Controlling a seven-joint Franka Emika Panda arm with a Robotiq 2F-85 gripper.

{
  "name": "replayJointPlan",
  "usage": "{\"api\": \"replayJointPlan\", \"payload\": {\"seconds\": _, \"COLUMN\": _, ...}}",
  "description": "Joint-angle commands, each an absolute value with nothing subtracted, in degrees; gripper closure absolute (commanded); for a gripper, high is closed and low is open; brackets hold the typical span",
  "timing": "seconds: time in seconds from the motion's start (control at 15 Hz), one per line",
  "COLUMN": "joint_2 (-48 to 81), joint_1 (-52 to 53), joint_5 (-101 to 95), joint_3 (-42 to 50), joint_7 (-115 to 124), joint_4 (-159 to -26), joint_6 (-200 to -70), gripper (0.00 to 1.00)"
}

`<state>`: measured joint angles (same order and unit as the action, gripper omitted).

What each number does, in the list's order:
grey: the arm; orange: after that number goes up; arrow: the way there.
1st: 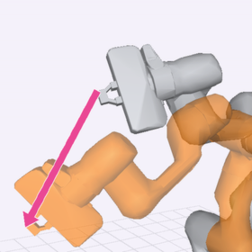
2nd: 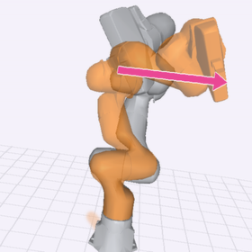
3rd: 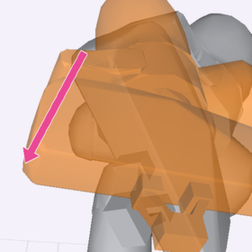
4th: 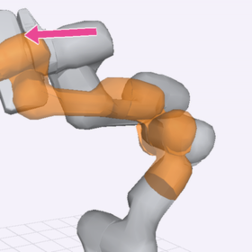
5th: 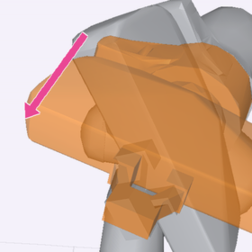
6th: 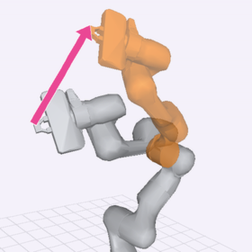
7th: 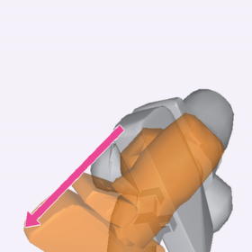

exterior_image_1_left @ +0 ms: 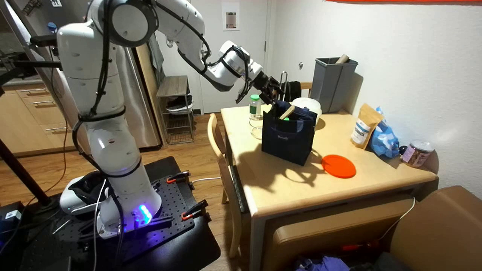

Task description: Put the wooden spatula in the black bag

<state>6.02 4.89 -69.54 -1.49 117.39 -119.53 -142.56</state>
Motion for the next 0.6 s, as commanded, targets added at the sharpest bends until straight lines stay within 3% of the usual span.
{"api": "replayJointPlan", "payload": {"seconds": 0.0, "joint_2": 0.9, "joint_1": 4.9, "joint_5": -68.0, "joint_3": -2.5, "joint_7": 114.4, "joint_4": -120.7, "joint_6": -141.6, "gripper": 0.00}}
{"api": "replayJointPlan", "payload": {"seconds": 0.53, "joint_2": -2.3, "joint_1": 4.5, "joint_5": -61.2, "joint_3": -3.6, "joint_7": 107.5, "joint_4": -120.6, "joint_6": -145.4, "gripper": 0.00}}
